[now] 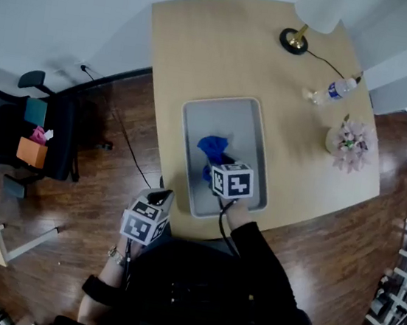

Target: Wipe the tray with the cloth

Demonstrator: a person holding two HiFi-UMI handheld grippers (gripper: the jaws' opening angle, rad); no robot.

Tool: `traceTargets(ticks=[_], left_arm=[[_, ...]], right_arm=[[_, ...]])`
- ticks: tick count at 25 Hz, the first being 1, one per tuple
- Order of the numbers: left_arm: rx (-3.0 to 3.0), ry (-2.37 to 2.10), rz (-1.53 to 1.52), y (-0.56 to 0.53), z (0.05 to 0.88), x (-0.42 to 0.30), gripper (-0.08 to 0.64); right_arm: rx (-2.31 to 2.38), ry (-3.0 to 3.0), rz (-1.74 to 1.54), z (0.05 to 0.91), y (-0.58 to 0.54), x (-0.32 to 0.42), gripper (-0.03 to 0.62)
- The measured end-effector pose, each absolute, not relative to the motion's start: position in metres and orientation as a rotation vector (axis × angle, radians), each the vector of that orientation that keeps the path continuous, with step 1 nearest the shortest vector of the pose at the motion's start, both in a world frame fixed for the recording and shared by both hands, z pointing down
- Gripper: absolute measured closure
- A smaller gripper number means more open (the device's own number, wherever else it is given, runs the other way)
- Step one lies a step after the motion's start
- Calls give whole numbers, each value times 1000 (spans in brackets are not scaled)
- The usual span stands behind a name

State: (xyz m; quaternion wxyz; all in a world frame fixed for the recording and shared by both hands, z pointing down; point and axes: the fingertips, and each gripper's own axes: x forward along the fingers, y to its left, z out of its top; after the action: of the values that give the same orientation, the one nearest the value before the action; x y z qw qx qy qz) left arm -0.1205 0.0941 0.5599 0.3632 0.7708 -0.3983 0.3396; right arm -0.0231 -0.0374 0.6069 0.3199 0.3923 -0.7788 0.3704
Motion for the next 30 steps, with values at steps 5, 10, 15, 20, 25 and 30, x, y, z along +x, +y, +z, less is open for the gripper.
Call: traceTargets(ticks=[5,10,15,20,25,30], left_arm=[[2002,-1003,875,97,560,-108,557],[2002,-990,894,107,565,-101,557],[1979,-1006,901,112,562,-105,557],[1960,-1024,892,115,564,-110,557],[1955,-1027,887,117,564,-112,557],[1953,-1031,884,117,563,-110,557]], right_arm=[[1144,-1940,929,610,-40,62,459],[1164,-1863,875,629,-34,98,459],[1177,-1860,833,633,-30,98,459],[1221,-1848,845,633,-30,99,459],[1155,-1908,911,630,-14,57,459],[1004,-1991,888,630,11,-7,459]])
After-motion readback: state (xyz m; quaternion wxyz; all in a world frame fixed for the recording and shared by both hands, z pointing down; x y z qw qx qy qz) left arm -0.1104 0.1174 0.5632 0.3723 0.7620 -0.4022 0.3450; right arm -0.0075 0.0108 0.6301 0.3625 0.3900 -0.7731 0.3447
